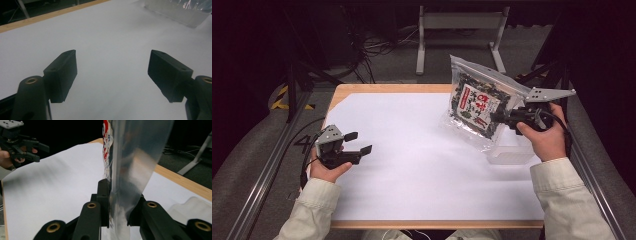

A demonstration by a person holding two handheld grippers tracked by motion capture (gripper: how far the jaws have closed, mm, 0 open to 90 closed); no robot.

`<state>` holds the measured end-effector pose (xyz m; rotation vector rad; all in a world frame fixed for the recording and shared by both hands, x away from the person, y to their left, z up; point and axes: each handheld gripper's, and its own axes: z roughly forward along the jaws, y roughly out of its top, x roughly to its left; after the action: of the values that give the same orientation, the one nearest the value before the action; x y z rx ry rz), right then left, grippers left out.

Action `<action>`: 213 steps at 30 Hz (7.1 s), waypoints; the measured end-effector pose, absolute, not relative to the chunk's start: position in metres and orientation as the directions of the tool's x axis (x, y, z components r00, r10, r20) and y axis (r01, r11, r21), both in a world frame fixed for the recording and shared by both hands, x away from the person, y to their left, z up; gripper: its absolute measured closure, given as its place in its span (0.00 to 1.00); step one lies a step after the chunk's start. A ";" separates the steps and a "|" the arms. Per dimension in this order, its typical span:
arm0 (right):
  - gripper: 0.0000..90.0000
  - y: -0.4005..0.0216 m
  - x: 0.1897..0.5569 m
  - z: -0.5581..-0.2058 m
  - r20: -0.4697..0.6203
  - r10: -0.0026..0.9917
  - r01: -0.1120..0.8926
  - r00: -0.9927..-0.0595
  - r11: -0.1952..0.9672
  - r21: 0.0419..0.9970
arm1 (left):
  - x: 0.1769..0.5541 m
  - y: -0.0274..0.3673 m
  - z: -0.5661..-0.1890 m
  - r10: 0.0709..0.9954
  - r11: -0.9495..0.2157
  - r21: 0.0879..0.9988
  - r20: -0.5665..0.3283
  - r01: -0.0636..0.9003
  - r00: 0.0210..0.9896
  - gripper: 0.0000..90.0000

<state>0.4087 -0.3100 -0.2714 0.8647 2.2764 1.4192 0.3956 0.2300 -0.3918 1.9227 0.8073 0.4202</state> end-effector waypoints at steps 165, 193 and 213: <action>0.38 -0.419 0.384 -0.334 0.048 0.898 0.386 -0.438 0.140 0.912 | 0.404 0.238 -0.428 0.693 -0.376 0.832 -0.039 0.408 0.720 0.30; 0.25 -0.327 0.330 -0.317 -0.003 0.773 0.281 -0.635 0.235 0.930 | 0.377 0.231 -0.418 0.664 -0.330 0.871 -0.060 0.364 0.746 0.29; 0.22 -0.269 0.342 -0.353 -0.018 0.639 0.216 -0.769 0.286 0.933 | 0.370 0.222 -0.420 0.646 -0.355 0.867 -0.043 0.350 0.762 0.27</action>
<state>0.3423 -0.2689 -0.3533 0.7692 2.1727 1.4828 0.3696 0.2215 -0.4198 1.9745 0.7525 0.3794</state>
